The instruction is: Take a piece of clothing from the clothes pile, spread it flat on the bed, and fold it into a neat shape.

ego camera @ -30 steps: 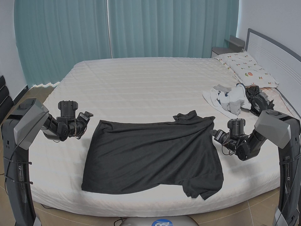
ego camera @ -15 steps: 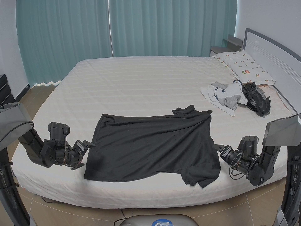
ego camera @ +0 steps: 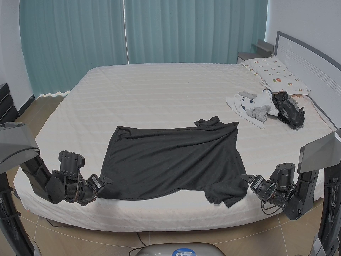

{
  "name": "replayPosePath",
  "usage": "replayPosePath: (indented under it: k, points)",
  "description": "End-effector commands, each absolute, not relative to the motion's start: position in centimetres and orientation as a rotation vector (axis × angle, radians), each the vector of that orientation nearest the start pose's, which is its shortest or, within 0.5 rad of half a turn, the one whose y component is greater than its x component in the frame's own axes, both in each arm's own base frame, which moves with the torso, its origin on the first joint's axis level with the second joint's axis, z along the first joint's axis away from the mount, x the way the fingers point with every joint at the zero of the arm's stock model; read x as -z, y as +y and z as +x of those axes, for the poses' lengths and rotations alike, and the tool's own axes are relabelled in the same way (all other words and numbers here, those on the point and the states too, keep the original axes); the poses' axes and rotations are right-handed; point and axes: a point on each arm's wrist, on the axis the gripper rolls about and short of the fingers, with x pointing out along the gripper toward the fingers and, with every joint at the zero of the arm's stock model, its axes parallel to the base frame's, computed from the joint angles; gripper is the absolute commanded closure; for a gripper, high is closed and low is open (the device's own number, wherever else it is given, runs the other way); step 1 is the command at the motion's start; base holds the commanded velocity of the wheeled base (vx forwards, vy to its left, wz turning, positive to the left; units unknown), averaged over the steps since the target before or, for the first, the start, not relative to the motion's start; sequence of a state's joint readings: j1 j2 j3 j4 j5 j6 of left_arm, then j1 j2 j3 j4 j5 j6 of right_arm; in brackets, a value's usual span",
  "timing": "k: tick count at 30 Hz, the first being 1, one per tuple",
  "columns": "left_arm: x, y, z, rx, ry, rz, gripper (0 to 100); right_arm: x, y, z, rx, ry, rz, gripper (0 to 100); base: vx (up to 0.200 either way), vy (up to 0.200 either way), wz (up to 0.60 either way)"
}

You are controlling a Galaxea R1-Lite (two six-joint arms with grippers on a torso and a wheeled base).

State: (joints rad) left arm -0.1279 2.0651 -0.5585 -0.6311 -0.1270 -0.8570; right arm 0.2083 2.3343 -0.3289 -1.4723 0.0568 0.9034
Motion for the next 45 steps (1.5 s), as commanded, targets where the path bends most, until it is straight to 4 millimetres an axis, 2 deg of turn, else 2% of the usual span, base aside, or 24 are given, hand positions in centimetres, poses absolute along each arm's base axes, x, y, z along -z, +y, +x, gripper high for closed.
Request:
replayPosePath:
  k: [1,7,11,18,20,25,26,32,36,45]
  points:
    - [0.6,-5.1,30.3,-0.182,0.964,-0.732,0,2.7,6.2,28.2,0.000,0.619,0.833,0,0.000,0.000,0.00]
    - [1.0,-5.5,30.4,-0.166,0.972,-0.684,0,2.7,6.1,28.3,0.003,0.615,0.834,0,0.000,0.000,0.00]
    - [2.2,-6.0,30.9,-0.230,0.954,-0.619,0,2.4,6.1,28.4,-0.015,0.580,0.839,0,0.000,0.000,0.00]
    - [2.6,-6.0,31.0,-0.226,0.957,-0.573,0,2.8,6.2,28.3,-0.011,0.597,0.832,0,0.000,0.000,0.00]
    - [2.8,-6.1,32.0,-0.227,0.941,-0.574,0,2.9,6.2,28.2,-0.012,0.599,0.831,0,0.000,0.000,0.00]
    - [2.9,-5.9,32.8,-0.230,0.923,-0.585,0,2.9,6.1,28.2,-0.006,0.599,0.832,0,0.000,0.000,0.00]
    - [2.9,-5.9,32.8,-0.233,0.922,-0.589,100,2.9,6.1,28.2,-0.006,0.601,0.832,0,0.000,0.000,0.00]
    - [2.2,-4.8,33.6,-0.250,0.827,-0.690,100,3.4,6.1,28.6,-0.010,0.617,0.830,0,0.000,0.000,0.00]
    - [1.5,-4.0,34.2,-0.254,0.723,-0.801,100,3.4,6.0,29.8,-0.023,0.657,0.836,0,0.000,0.000,0.00]
    - [1.2,-3.8,34.5,-0.255,0.690,-0.839,100,2.8,6.4,33.3,0.000,0.694,0.810,0,0.000,0.000,0.00]
